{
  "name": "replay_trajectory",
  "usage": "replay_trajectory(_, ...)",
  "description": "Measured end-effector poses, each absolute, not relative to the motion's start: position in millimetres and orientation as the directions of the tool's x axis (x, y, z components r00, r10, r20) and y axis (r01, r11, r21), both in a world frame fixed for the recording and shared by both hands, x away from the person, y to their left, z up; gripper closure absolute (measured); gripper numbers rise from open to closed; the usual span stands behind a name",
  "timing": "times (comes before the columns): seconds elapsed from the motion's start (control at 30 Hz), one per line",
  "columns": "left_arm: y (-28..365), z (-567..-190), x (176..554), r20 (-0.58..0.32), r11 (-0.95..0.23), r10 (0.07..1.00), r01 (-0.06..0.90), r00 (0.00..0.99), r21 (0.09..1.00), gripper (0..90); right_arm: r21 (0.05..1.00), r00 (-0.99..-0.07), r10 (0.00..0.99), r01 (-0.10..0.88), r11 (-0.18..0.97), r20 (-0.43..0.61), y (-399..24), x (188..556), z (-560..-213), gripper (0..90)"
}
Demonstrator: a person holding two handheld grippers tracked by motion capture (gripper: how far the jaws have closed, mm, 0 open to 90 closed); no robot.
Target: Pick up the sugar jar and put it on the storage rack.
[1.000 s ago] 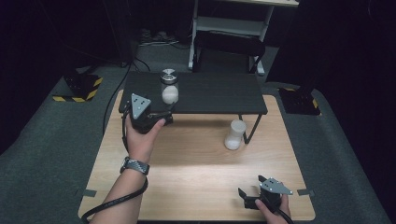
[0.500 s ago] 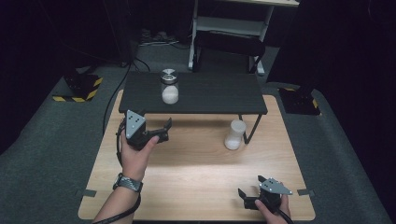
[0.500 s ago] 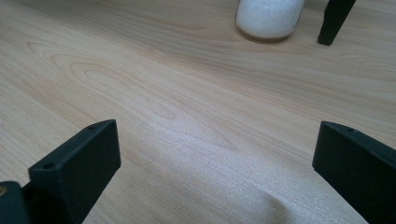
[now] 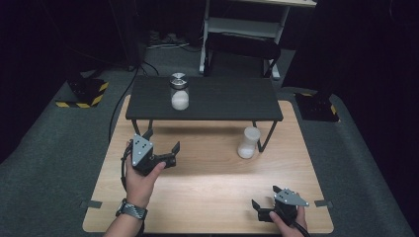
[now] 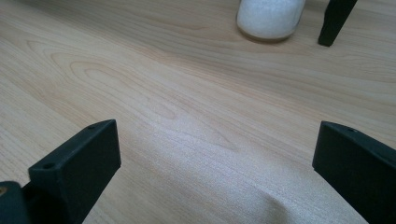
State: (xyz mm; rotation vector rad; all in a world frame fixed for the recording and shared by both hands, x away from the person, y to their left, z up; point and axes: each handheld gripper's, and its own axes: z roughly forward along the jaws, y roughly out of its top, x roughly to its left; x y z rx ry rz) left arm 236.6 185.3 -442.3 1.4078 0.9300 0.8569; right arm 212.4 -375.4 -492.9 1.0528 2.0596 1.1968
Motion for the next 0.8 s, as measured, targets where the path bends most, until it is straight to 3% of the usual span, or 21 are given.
replay_trajectory(0.8, 190, -493, 211, -0.02, -0.04, 0.873, 0.113, 0.486, 0.993, 0.5, 0.882, -0.555, 0.829, 0.358, 0.307, -0.064, -375, 212, -493, 0.9)
